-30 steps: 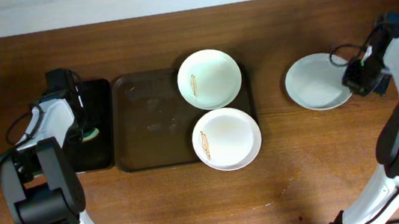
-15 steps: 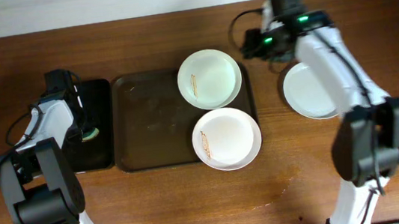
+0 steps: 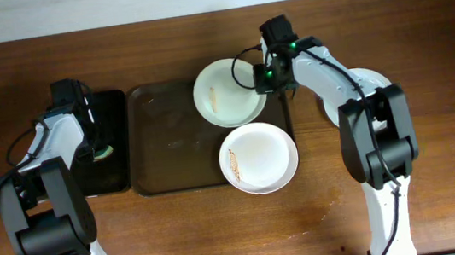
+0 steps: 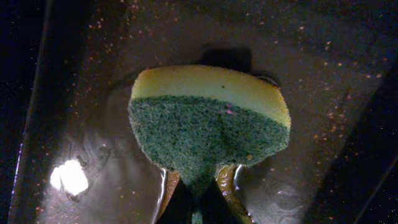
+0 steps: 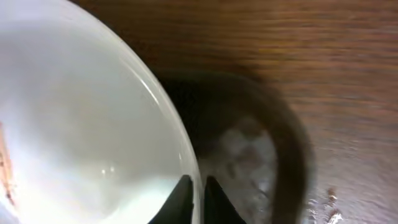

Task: Clean dirty plates on tray and stack at the side
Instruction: 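Grip the top white plate rim with the right gripper, then scrub the top white plate with the sponge in the left gripper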

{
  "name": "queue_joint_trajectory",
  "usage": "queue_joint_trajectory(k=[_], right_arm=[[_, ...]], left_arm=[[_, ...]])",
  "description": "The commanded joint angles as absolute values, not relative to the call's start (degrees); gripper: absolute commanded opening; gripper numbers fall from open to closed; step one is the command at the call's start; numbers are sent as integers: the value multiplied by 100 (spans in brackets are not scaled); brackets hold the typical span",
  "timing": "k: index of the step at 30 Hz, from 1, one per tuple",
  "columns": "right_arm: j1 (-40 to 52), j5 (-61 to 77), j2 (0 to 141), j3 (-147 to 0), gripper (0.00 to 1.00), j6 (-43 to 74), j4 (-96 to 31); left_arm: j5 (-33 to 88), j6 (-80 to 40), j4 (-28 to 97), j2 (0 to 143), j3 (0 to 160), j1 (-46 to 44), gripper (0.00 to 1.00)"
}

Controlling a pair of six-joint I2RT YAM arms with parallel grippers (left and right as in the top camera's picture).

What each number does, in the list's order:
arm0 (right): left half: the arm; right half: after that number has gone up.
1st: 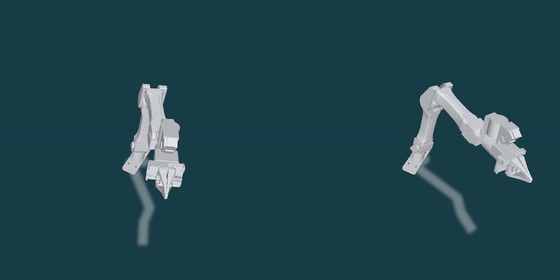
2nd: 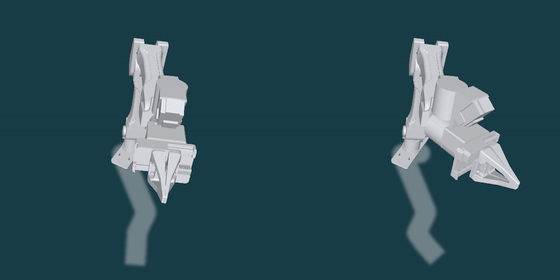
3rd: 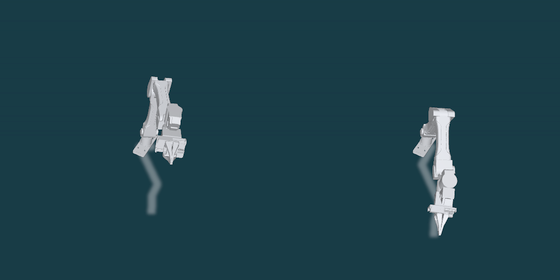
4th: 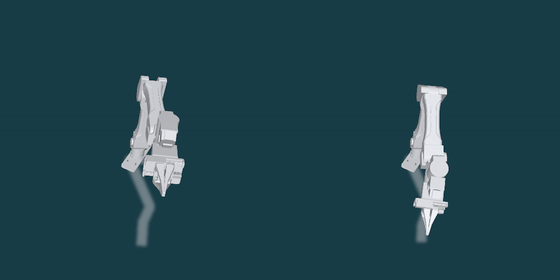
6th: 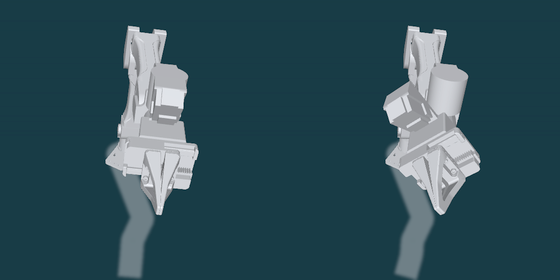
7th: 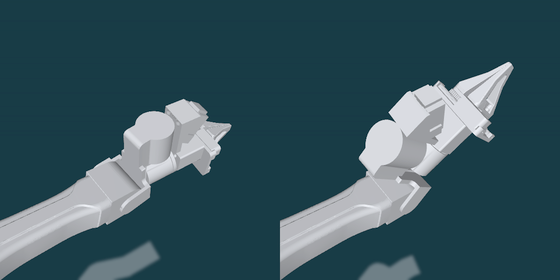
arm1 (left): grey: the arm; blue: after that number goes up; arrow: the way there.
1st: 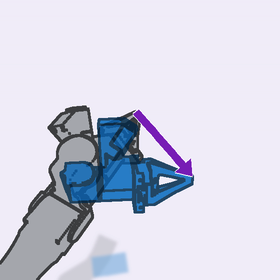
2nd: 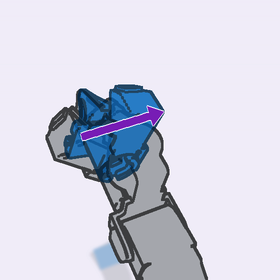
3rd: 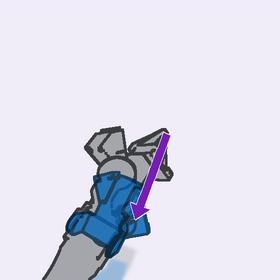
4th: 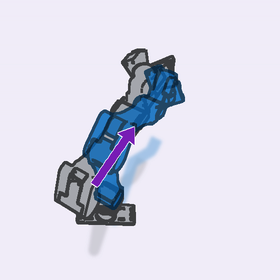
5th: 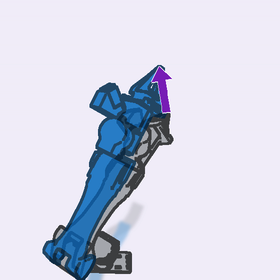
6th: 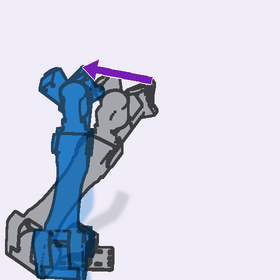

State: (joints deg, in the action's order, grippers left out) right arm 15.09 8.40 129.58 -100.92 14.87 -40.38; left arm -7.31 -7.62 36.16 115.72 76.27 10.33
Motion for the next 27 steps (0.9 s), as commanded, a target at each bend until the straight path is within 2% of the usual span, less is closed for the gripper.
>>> queue_joint_trajectory(k=[1, 4, 7, 10, 14, 16, 19, 27], right_arm=[[1706, 880, 13089, -10241, 4, 1546, -4121], [2084, 945, 13089, -10724, 4, 1726, -4580], [2659, 943, 13089, -10763, 4, 2950, -4792], [3057, 725, 13091, -10698, 4, 3507, -4799], [3087, 620, 13369, -10628, 4, 3706, -4816], [2936, 1118, 13541, -10628, 4, 3717, -4775], [2842, 1190, 13563, -10628, 4, 3701, -4737], [2856, 1291, 13570, -10628, 4, 3671, -4689]], left_arm=[[-473, -812, 3691, 11745, 7432, 1035, 0], [-473, -812, 4066, 11738, 7749, 1083, 0], [-473, -812, 4875, 11727, 8506, 1197, 0], [-427, -799, 5771, 11727, 9448, 1216, 0], [1002, -292, 6639, 11727, 10516, 1131, 0], [1424, -183, 6654, 11732, 10462, 930, 0], [1420, -163, 6392, 11732, 10210, 427, 0], [991, -165, 4353, 11743, 8930, -792, 0]])
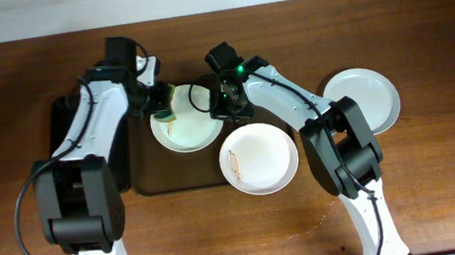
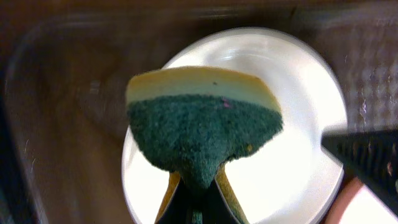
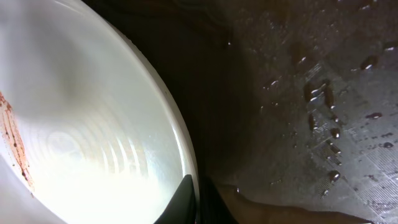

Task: Clean dirty plates on tray and stack at the side
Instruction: 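Scrub the top white plate with the sponge in the left gripper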

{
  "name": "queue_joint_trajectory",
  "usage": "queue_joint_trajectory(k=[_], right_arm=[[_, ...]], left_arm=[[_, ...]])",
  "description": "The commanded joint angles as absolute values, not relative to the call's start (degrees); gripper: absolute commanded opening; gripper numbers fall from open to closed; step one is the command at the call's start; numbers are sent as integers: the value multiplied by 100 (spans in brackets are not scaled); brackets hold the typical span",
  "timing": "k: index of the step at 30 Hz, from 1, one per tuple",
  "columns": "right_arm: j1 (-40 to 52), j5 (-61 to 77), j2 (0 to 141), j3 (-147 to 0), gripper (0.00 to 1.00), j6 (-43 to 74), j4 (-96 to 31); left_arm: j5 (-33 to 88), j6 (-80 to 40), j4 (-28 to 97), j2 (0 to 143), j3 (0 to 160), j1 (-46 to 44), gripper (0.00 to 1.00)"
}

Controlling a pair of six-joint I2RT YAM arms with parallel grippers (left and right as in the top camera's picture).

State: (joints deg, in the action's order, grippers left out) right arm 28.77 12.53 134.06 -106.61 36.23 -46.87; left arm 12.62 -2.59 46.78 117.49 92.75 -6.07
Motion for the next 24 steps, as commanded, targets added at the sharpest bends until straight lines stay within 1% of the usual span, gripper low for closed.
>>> queue_joint_trajectory(k=[1, 4, 6, 8, 9, 11, 13, 14, 15, 17, 20, 21, 24], right_arm=[[2853, 1291, 13570, -10628, 4, 3671, -4689], [2853, 1291, 13570, -10628, 4, 3669, -4692], [2853, 1293, 13570, -10628, 4, 3647, -4692], [2853, 1293, 13570, -10628, 4, 3647, -4689], [2853, 1293, 13570, -10628, 4, 3645, -4692], [2856, 1313, 13570, -10628, 4, 3627, -4694], [2875, 1313, 13570, -10628, 4, 3627, -4694], [2893, 1315, 13570, -10628, 4, 3601, -4692], [2934, 1310, 13570, -10628, 4, 3538, -4692], [2932, 1313, 13570, -10628, 4, 3516, -4696], [2934, 1313, 13570, -10628, 4, 3516, -4692], [2934, 1310, 13570, -10628, 4, 3516, -4692], [2934, 1334, 13570, -10628, 4, 3494, -4694]], left_arm=[[792, -167, 4095, 11743, 8742, -882, 0], [80, -167, 3531, 11743, 8211, -1037, 0], [-484, -169, 3430, 11743, 7990, -1039, 0], [-576, -169, 3514, 11743, 7817, -1035, 0], [-379, -169, 3691, 11743, 7811, -1037, 0], [1013, -167, 4219, 11740, 7815, -1026, 0], [1920, -169, 4128, 11740, 7815, -989, 0], [1999, -178, 3957, 11740, 7815, -989, 0], [1859, -215, 3505, 11740, 7815, -978, 0], [963, -462, 3048, 11740, 7813, -980, 0], [-349, -493, 2488, 11743, 7787, -985, 0], [-460, -491, 2469, 11743, 7787, -978, 0], [-86, -493, 3159, 11743, 7787, -969, 0]])
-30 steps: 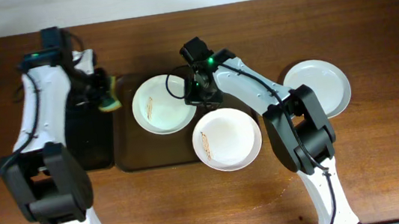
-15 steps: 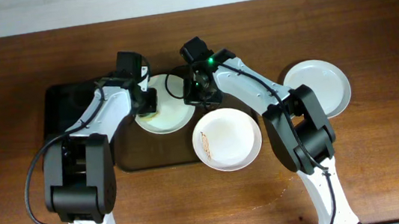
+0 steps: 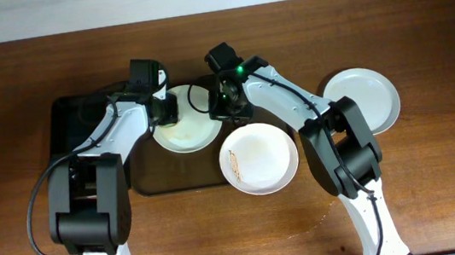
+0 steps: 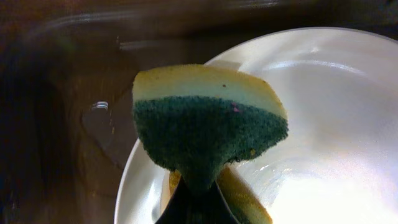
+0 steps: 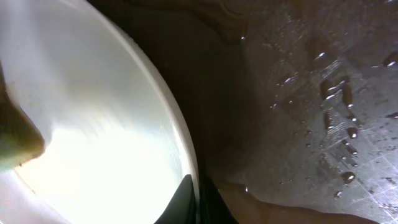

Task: Clean dirty plates on tray and stack at the side
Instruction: 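Scrub the top white plate with the sponge in the left gripper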

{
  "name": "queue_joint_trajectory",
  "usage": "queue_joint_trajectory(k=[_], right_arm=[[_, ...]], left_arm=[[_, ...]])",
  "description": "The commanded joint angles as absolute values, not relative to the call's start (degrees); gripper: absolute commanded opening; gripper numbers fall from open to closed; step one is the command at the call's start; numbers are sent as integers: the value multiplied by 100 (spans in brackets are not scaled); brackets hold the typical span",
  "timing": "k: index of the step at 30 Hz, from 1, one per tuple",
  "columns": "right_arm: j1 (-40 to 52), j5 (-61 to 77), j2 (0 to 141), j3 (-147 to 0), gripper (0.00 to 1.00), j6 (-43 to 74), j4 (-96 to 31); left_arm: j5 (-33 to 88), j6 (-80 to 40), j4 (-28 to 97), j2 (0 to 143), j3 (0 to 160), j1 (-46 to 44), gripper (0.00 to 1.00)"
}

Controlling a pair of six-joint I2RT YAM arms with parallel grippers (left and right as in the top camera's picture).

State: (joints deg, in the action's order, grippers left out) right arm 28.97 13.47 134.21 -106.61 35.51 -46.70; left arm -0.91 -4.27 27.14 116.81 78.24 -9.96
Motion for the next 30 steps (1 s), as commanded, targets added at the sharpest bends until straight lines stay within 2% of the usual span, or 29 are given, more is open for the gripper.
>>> queue_joint_trajectory(k=[1, 3, 5, 6, 14, 20, 25, 28, 30], right_arm=[[2943, 1431, 13570, -10628, 4, 3494, -4696], [3046, 1592, 13570, -10628, 4, 3474, -4759], [3179, 1610, 13572, -10628, 4, 3435, -4781], [3203, 1610, 13572, -10628, 4, 3435, -4781], [3214, 1610, 13572, -10628, 4, 3387, -4783], [3214, 1608, 13572, -10628, 4, 3387, -4781], [3214, 1599, 13572, -10628, 4, 3387, -4777], [3214, 1608, 13572, -10628, 4, 3387, -4777], [3214, 1610, 13572, -10628, 4, 3387, -4777]], left_arm=[[141, -491, 3400, 11743, 7787, -967, 0], [1258, -489, 3763, 11743, 7787, -967, 0], [2897, -565, 3675, 11743, 7787, -969, 0], [3280, -838, 3548, 11743, 7787, -976, 0], [2589, -1841, 2635, 12011, 7789, -1052, 0], [869, -1942, 2823, 12011, 7793, -303, 0], [917, -1100, 4797, 12182, 7793, -366, 0], [2049, -246, 5417, 12182, 7793, -357, 0], [2766, 91, 5194, 12182, 7793, -353, 0]])
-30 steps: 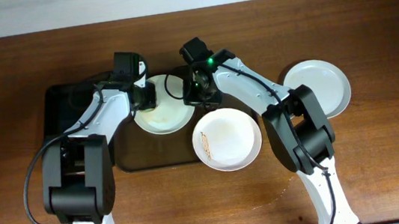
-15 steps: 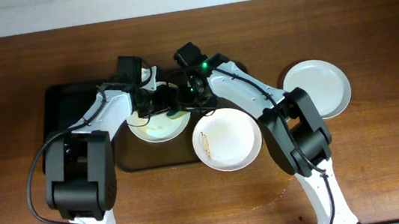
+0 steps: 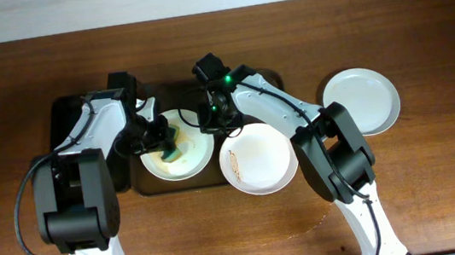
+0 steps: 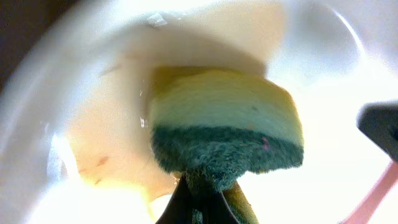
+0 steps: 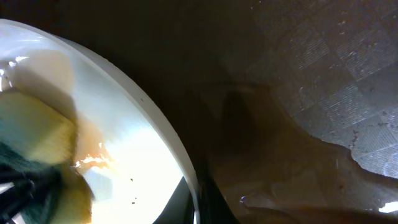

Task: Clean dirty plates on tray and stack at the side
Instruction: 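Scrub the top white plate with the sponge in the left gripper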

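A white plate [image 3: 187, 163] lies on the dark tray [image 3: 244, 87], smeared with yellowish residue [image 4: 106, 140]. My left gripper [image 3: 162, 135] is shut on a yellow-and-green sponge [image 4: 227, 127] that presses into that plate. My right gripper [image 3: 211, 122] is shut on the plate's right rim [image 5: 180, 155]. A second dirty plate [image 3: 258, 158] with a brown streak sits at the tray's front right corner. One clean white plate [image 3: 362, 100] rests on the table at the right.
A black tray [image 3: 64, 129] lies at the left behind my left arm. Wooden table [image 3: 441, 189] surrounds everything. The dark tray's surface is wet and textured in the right wrist view [image 5: 336, 68].
The held plate has shifted toward the tray's front left. The sponge, then at the plate's upper left rim, now presses into its middle, with yellowish smear spread around it.
First my left gripper held the sponge over the black tray while my right gripped a streaked plate at the tray's back right. Then the plate lay mid-tray with the sponge above it. Then the sponge reached its rim, and now it rubs inside.
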{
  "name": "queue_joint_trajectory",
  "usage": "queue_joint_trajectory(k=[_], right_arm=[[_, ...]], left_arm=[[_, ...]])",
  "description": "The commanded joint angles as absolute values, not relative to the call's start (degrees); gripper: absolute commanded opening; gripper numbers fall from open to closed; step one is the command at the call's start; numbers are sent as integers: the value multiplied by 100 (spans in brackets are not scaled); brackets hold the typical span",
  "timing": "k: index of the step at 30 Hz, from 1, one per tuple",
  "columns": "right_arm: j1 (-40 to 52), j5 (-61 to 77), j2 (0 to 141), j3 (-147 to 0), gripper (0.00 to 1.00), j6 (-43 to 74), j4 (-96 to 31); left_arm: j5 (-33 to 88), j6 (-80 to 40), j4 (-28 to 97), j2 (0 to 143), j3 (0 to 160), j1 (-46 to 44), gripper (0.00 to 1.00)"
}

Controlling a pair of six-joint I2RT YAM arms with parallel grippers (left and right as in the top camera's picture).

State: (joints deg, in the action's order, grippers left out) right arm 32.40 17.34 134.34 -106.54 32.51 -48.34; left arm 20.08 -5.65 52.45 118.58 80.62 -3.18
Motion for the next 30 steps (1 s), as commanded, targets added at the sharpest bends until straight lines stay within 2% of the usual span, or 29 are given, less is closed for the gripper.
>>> queue_joint_trajectory(k=[1, 2, 5, 8, 11, 12, 13, 14, 17, 19, 21, 24, 27, 28, 30], right_arm=[[3214, 1612, 13572, -10628, 4, 3385, -4779], [3214, 1614, 13572, -10628, 4, 3345, -4777], [3210, 1610, 13572, -10628, 4, 3345, -4737], [3208, 1610, 13581, -10628, 4, 3345, -4692], [3170, 1612, 13581, -10628, 4, 3345, -4696], [3148, 1614, 13581, -10628, 4, 3345, -4698], [3142, 1636, 13583, -10628, 4, 3345, -4709], [3144, 1656, 13583, -10628, 4, 3345, -4709], [3144, 1656, 13583, -10628, 4, 3343, -4716], [3144, 1656, 13583, -10628, 4, 3343, -4718], [3142, 1653, 13581, -10628, 4, 3343, -4716], [3142, 1651, 13581, -10628, 4, 3343, -4716], [3144, 1656, 13583, -10628, 4, 3345, -4716], [3144, 1671, 13607, -10628, 4, 3345, -4713], [3131, 1815, 13635, -10628, 4, 3343, -4705]], left_arm=[[2681, 34, 4917, 12182, 7793, -346, 0], [2211, -349, 4646, 12182, 7793, -318, 0], [-617, -1614, 4418, 12182, 7793, -298, 0], [-1190, -1603, 4589, 12182, 7793, -379, 0], [-705, -1166, 5065, 12182, 7793, -554, 0], [-137, -829, 5175, 12182, 7793, -563, 0], [1271, -5, 5190, 12182, 7793, -528, 0], [1977, 301, 5096, 12182, 7793, -478, 0], [3205, 637, 4530, 12182, 7793, -237, 0], [2989, 156, 3997, 12182, 7793, -69, 0], [1756, -803, 3614, 12182, 7795, 30, 0], [556, -1369, 3719, 12182, 7870, 27, 0], [867, -1339, 4283, 12182, 8029, 27, 0], [1938, -792, 4775, 12182, 8313, 38, 0], [2987, -292, 5269, 12182, 8844, 115, 0]])
